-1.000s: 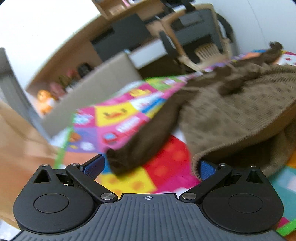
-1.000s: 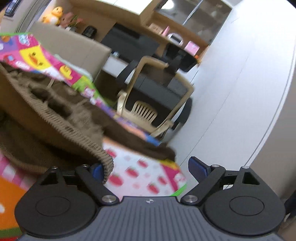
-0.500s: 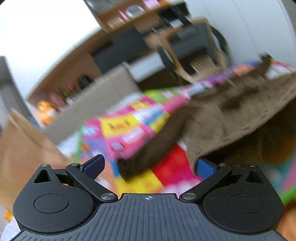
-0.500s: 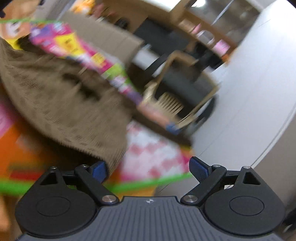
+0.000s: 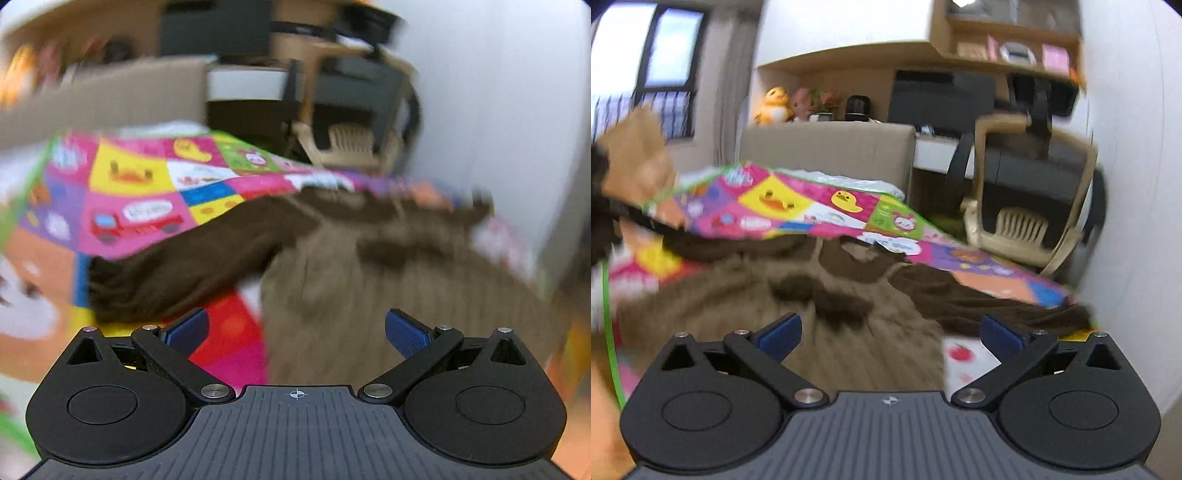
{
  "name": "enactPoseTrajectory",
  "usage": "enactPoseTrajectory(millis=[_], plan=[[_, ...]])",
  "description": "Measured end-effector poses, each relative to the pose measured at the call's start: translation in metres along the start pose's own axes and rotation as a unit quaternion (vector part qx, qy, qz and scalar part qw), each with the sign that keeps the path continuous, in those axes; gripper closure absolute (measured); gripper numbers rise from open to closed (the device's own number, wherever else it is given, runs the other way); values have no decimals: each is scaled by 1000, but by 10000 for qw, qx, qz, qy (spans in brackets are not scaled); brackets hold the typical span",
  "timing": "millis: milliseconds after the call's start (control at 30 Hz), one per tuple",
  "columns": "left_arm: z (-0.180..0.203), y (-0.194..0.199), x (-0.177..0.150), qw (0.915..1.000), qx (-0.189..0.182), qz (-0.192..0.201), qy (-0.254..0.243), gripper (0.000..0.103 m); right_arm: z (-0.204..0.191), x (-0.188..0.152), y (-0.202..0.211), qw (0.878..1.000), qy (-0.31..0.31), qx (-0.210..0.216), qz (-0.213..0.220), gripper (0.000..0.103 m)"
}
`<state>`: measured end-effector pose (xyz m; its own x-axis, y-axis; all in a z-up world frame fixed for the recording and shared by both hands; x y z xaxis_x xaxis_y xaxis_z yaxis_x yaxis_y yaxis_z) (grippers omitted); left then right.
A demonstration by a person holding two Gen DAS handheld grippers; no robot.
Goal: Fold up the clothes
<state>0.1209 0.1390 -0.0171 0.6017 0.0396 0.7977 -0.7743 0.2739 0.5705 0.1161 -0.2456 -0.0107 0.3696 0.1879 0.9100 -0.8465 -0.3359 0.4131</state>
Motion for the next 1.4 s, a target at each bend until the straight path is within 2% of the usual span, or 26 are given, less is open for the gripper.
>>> enactPoseTrajectory(millis=[67, 133, 233, 300, 367, 400, 500, 533, 567, 633, 667, 733, 800, 900, 933, 967, 1100, 1200, 1300, 1367, 1400], plan=[[0, -23, 10, 9995, -150, -31, 282, 0, 13, 14, -33, 9982, -587, 106, -93, 0], [0, -46, 21, 9979, -301, -62, 563, 0, 38, 20, -69, 9928, -1184, -20, -184, 0], [1, -80, 37, 9937, -526, -109, 984, 0, 103, 20, -118, 9799, -1756, -827, -457, 0], [4, -101, 47, 9904, -687, -123, 1193, 0, 155, 12, -140, 9648, -2061, -1528, -582, 3], [20, -116, 50, 9914, -851, -47, 996, 0, 207, -3, -154, 9410, -2552, -2117, -679, 18], [27, -122, 50, 9918, -903, -14, 907, 0, 230, -11, -161, 9280, -2774, -2380, -720, 19], [40, -135, 44, 9936, -911, -73, 667, 0, 270, -26, -181, 9089, -3094, -2694, -745, 21], [44, -139, 42, 9941, -906, -108, 591, 0, 275, -29, -190, 9088, -3027, -2759, -796, 27], [47, -142, 40, 9945, -900, -144, 516, 0, 279, -31, -198, 9088, -2962, -2813, -849, 49], [51, -146, 36, 9948, -901, -229, 416, 0, 278, -32, -208, 9105, -2880, -2802, -973, 81], [50, -146, 35, 9949, -891, -247, 413, 0, 277, -30, -211, 9123, -2825, -2790, -1000, 83], [42, -140, 37, 9950, -843, -196, 502, 0, 257, 1, -199, 9273, -2559, -2658, -629, 87], [34, -135, 38, 9950, -795, -144, 592, 0, 221, 47, -179, 9470, -2309, -2231, -78, 87], [20, -128, 41, 9950, -683, -17, 724, 0, 141, 124, -148, 9773, -1598, -1204, 693, 88], [16, -127, 42, 9950, -646, 23, 768, 0, 110, 141, -144, 9843, -1305, -852, 829, 88], [13, -125, 42, 9945, -635, 52, 833, 0, 85, 144, -150, 9886, -1161, -547, 784, 87], [6, -117, 44, 9902, -746, 129, 1177, 0, -14, 153, -173, 9945, -575, 657, 576, 87], [1, -106, 39, 9879, -792, 136, 1329, 0, -66, 118, -212, 9928, -176, 1183, 12, 86], [-8, -96, 30, 9859, -749, 82, 1496, 0, -103, 90, -238, 9870, 97, 1551, -420, 73], [-20, -89, 22, 9842, -651, 15, 1648, 0, -105, 92, -227, 9862, 2, 1639, -235, 51], [-26, -86, 19, 9837, -558, 14, 1708, 0, -105, 94, -222, 9858, -52, 1672, -133, 44]])
Point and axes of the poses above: each gripper's, at about its wrist camera, not at the fingertips, and y roughly against the way its jaws point, z to its right, x to its top, the point moved 9 cm from there along -y, roughly the way its jaws point, and after that the axes turned 1 degree about y, right-handed, at the moved point
